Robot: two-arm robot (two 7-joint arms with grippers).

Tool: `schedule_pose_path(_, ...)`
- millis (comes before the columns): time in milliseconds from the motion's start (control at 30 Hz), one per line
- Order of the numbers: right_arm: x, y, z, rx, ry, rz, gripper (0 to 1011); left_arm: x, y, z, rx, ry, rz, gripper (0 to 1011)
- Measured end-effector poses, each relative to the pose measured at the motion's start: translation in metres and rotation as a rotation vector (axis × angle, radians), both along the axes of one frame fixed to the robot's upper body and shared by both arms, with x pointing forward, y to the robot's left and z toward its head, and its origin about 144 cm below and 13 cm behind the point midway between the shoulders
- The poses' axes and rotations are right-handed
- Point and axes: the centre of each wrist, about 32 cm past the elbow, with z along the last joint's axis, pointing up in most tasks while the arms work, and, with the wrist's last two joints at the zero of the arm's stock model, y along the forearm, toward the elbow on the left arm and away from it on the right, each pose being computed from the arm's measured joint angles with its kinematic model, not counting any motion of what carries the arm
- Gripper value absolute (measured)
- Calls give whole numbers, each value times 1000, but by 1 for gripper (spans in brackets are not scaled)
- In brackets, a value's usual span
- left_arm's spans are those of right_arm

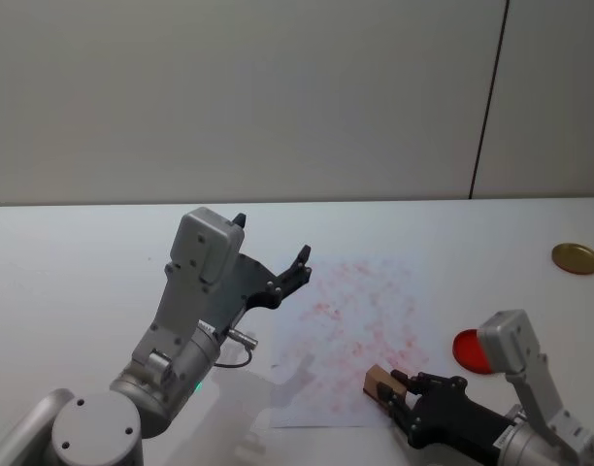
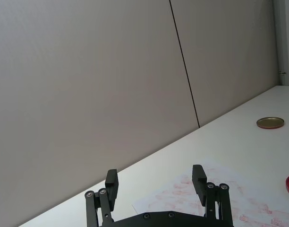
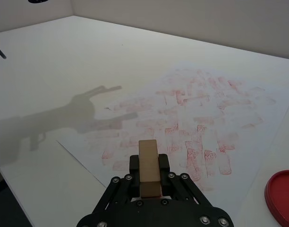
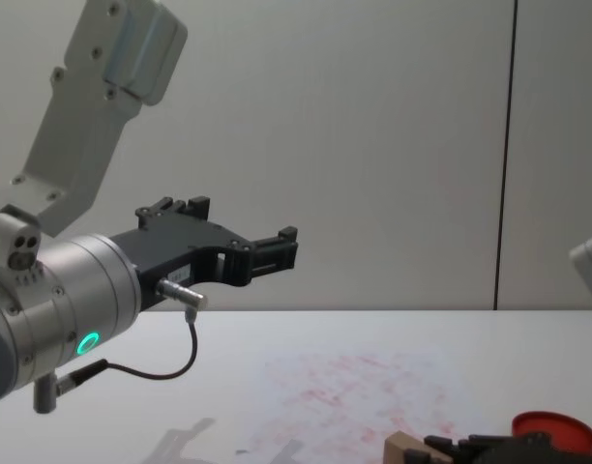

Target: Use the one hand to pick up the stamp and affix it onto the A4 paper.

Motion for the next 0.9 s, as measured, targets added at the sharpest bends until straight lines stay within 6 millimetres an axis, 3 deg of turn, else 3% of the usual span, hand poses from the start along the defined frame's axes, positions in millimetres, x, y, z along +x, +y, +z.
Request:
schedule_pose_path(400,-2,-1,1,26,2,-17,225,0,0,0,0,0,0,993)
schedule_pose_path(900,4,-17,24,92,-119,-134,225,0,0,0,0,0,0,993)
